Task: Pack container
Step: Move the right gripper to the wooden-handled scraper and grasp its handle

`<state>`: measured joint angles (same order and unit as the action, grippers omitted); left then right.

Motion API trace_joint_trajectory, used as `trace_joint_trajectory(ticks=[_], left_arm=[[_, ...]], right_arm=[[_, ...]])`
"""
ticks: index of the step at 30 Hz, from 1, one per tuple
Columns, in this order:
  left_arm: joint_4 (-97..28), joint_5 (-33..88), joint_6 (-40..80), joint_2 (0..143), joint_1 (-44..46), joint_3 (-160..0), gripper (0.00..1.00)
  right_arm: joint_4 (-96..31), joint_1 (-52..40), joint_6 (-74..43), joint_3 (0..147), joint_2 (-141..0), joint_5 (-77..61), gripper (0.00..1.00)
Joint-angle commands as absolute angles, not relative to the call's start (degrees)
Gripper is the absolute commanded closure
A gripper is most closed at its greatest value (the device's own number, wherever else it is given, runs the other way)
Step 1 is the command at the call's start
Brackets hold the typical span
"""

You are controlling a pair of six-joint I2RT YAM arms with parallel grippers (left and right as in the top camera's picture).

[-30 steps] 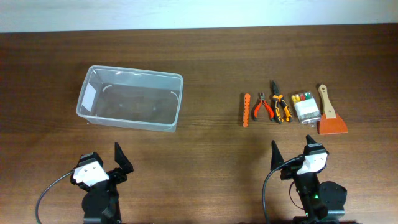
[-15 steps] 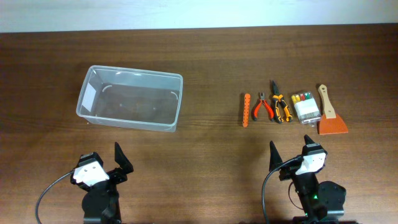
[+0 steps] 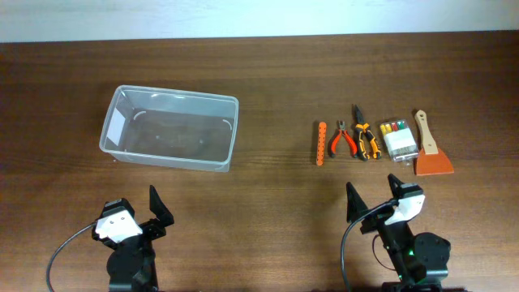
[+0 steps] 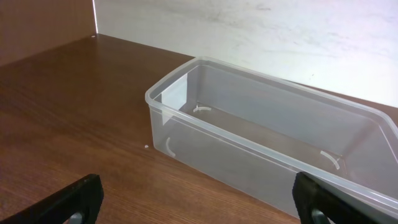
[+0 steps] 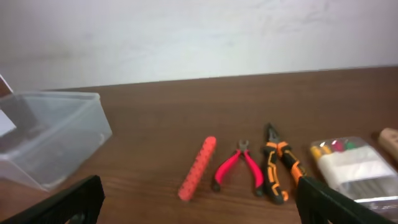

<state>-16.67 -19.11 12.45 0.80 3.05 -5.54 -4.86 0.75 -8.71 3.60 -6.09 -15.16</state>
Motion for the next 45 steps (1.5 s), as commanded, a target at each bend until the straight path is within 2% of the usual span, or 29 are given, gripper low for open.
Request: trace_joint_trajectory(ticks=[1,5,11,15,18,24,26,28,30,32,38,42,45], left_arm=[[-16.7,-19.3,11.9,0.6,3.3,-5.3,0.01],[-16.7,-19.3,11.9,0.6,3.3,-5.3,0.01],[-16.7,-19.3,11.9,0.6,3.3,-5.3,0.01],[-16.7,-19.3,11.9,0.6,3.3,-5.3,0.01],[-16.7,-19.3,11.9,0.6,3.3,-5.3,0.01],[-16.7,-19.3,11.9,0.6,3.3,-5.3,0.01],[-16.7,-19.3,11.9,0.6,3.3,-5.3,0.01],[-16.7,-19.3,11.9,0.6,3.3,-5.3,0.01],[-16.7,-19.3,11.9,0.6,3.3,-5.3,0.01],[-16.7,-19.3,11.9,0.6,3.3,-5.3,0.01],[-16.7,-19.3,11.9,0.6,3.3,-5.3,0.01],[-16.7,-19.3,11.9,0.6,3.3,-5.3,0.01],[-16.7,-19.3,11.9,0.6,3.3,-5.3,0.01]], right_arm=[[-4.6,0.4,-12.3,8.1,-10.0,-16.1,0.02],[-11.4,0.4,-6.0,21.3,-19.5,-11.3,0.02],[-35.9,0.4,-1.4,53.9,-44.5,-1.3,0.02],[-53.0,0.4,-1.5,77.0,-60.7,-1.1,0.01],[-61.5,0.4,-1.9,88.1,-70.1,-5.0,0.01],[-58.0,2.3,-1.7,93.0,-85.5,9.6,0.01],[-56.6,4.2,-1.3,93.0,-89.5,10.6,0.00],[-55.0,6.6,0.9,93.0,-93.8,10.6,0.13],[-53.3,8.9,2.0,93.0,-97.8,10.6,0.19],[-51.3,11.9,1.9,93.0,-101.8,10.6,0.18],[-45.6,20.5,1.7,93.0,-109.7,7.3,0.07],[-45.8,24.7,9.6,92.9,-112.9,-4.9,0.06],[-45.2,25.9,14.9,92.9,-115.7,-5.8,0.06]])
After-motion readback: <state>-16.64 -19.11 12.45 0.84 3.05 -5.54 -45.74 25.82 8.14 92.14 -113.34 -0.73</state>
